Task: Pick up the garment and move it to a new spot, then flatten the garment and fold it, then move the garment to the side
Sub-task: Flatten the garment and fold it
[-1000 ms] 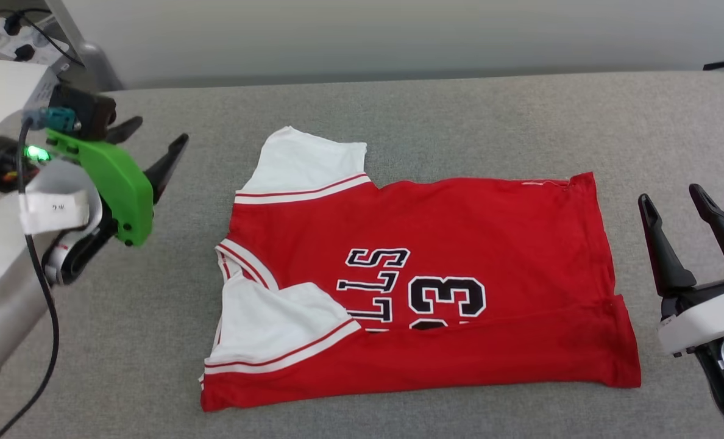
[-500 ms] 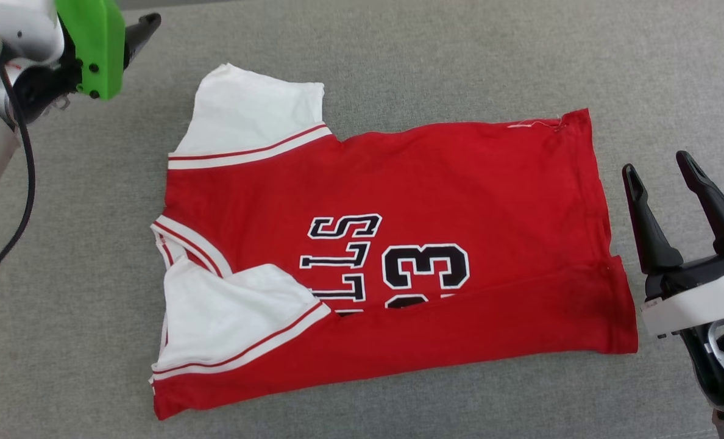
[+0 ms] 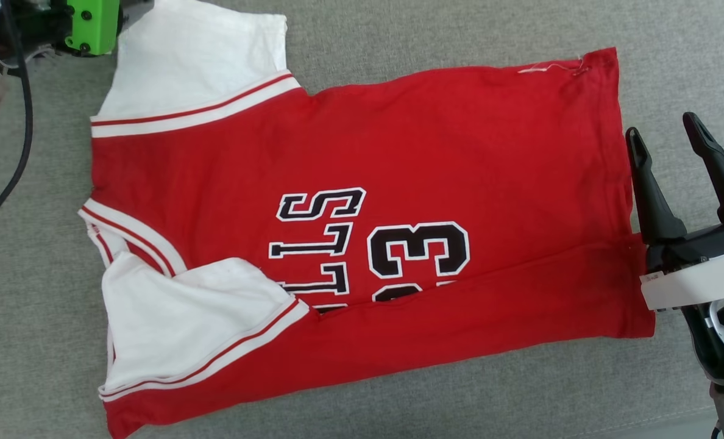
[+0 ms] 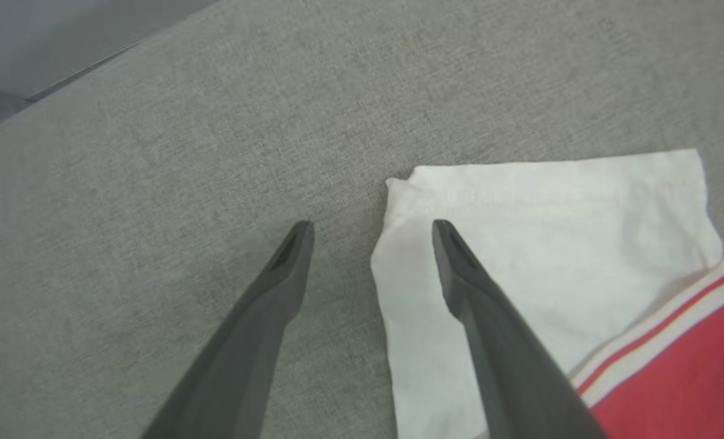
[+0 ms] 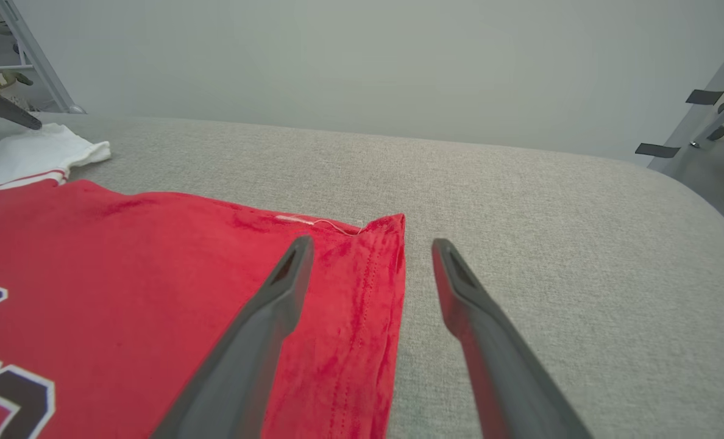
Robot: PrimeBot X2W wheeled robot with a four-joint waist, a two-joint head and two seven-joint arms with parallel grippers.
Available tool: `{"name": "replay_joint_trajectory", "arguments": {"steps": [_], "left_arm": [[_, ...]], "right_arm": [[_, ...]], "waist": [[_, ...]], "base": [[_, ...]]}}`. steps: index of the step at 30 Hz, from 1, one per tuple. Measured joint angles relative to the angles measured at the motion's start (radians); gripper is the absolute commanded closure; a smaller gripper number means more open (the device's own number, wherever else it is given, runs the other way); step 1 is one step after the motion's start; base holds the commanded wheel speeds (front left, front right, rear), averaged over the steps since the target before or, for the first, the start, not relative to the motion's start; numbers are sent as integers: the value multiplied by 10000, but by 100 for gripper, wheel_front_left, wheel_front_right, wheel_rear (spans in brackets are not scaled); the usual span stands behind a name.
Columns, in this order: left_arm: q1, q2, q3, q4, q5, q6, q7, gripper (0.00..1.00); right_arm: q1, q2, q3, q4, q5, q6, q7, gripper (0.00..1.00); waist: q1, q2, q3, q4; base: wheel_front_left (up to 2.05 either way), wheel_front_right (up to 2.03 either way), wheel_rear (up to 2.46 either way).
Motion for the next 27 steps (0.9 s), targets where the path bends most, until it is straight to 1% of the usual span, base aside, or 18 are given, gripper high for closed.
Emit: {"name": "replay_joint_trajectory", "arguments": {"steps": [4,9,10,11,16,20,25,27], "left_arm": [[84,-25,-282,-242,-77,-6,196,0],[38,130,-481,-648,-113,-6,265,0],[39,159,-522,-708,-109,-6,276,53],[42,190,-539,-769,-113,-6,272,100],[87,311,-805,-1080,104,-10,98,100],[254,322,-953,-1214,251,-12,-594,100],[461,328,-1127,-1496,631,-12,-1478,100],[489,322,-1126,-1661,629,-12,-1791,100]], "right_arm": [[-101,4,2,104,2,0,-59,0],[-209,4,-2,199,2,0,-67,0],[-270,6,8,217,2,0,-100,0],[-327,6,27,224,2,0,-115,0],[-502,-10,33,295,4,0,-142,0],[-747,-211,2,339,-10,0,-90,0],[-1450,-961,-29,307,-58,0,765,0],[-1784,-1406,79,345,-23,0,1540,0]], "waist": [[0,0,337,-87],[-2,1,497,-98],[-2,0,513,-99],[-2,0,521,-106],[-2,0,463,-111],[-2,0,255,-50],[-2,0,-105,157],[-2,0,-248,263]], "base": [[0,0,0],[0,0,0],[0,0,0],[0,0,0],[0,0,0],[0,0,0],[0,0,0],[0,0,0]]}}
